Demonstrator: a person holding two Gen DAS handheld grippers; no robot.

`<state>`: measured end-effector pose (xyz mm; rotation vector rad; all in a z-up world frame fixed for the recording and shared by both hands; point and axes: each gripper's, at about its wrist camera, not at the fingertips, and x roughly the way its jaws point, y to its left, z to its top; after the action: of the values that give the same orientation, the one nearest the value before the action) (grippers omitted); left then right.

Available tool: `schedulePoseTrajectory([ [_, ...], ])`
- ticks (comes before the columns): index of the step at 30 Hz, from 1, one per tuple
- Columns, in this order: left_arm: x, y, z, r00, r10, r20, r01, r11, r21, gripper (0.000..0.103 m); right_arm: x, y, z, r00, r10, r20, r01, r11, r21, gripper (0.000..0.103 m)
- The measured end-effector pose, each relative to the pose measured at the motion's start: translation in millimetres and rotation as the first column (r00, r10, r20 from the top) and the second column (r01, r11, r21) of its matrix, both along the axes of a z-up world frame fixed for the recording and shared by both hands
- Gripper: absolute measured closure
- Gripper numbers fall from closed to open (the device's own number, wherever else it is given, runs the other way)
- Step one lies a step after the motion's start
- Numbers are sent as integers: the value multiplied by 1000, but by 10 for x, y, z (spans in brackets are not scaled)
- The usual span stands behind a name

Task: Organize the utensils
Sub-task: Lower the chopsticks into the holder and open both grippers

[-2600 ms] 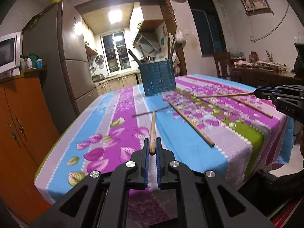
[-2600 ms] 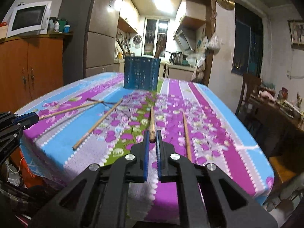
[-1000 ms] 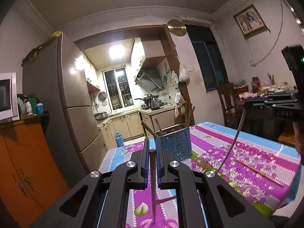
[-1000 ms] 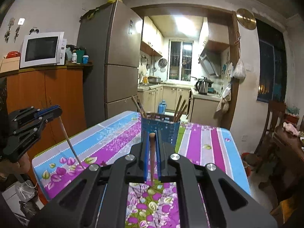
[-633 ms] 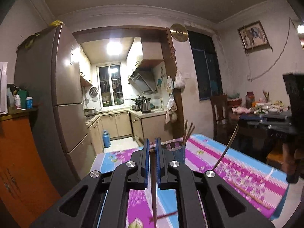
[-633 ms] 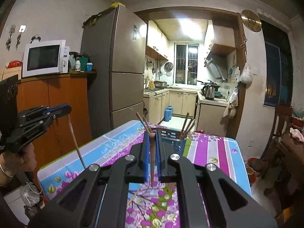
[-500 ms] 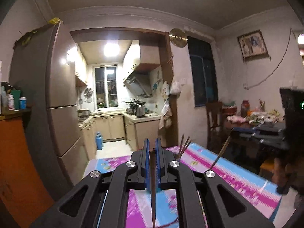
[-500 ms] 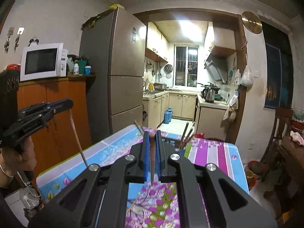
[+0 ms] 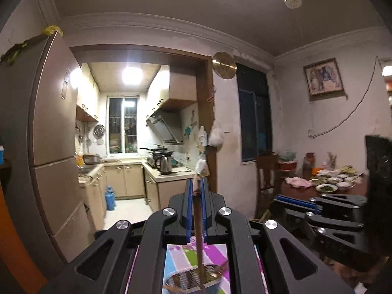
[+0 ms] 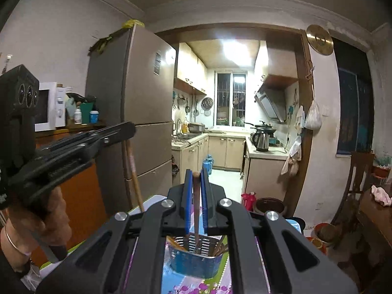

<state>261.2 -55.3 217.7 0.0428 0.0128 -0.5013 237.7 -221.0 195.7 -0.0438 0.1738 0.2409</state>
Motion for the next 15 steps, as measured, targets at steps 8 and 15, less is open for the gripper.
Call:
schedulePoseTrajectory([
  [8, 830, -160, -318, 996, 44, -73, -47, 998, -38, 95, 690, 17, -340, 992, -27, -126, 27, 1000, -1, 98],
  [15, 1294, -280, -849, 984, 81, -160, -75, 996, 40, 95, 1087, 115, -838, 969, -42, -243, 39, 999, -19, 98],
])
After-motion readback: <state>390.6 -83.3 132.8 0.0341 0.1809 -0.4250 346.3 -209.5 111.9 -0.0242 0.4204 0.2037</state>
